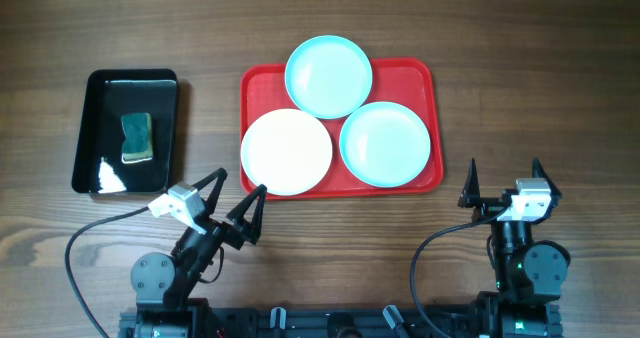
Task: Clean dirty plates on tray and stack at the side
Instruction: 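Move the left gripper over the black tray toward the sponge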
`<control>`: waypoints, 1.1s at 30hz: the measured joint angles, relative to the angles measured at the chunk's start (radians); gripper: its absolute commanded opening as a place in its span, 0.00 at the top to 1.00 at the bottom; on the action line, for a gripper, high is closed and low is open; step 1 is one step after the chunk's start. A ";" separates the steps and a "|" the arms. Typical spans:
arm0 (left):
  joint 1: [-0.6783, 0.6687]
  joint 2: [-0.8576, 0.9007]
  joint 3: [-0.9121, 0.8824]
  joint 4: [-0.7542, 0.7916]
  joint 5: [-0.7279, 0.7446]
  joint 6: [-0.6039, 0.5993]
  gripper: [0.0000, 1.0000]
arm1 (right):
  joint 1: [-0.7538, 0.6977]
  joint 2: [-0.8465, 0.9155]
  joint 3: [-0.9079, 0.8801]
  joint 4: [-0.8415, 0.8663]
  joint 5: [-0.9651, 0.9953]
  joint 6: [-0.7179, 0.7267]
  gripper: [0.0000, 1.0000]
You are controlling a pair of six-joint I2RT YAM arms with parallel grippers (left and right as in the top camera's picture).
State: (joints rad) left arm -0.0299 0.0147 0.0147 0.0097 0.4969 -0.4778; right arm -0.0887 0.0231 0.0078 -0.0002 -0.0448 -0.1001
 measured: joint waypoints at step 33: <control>0.004 0.885 0.956 -0.646 -0.159 0.275 0.00 | 0.000 0.005 0.000 0.000 0.000 0.000 0.00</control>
State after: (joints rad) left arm -0.0257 0.8993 0.9707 -0.6365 0.3378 -0.2031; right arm -0.0887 0.0280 0.0078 -0.0006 -0.0448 -0.1001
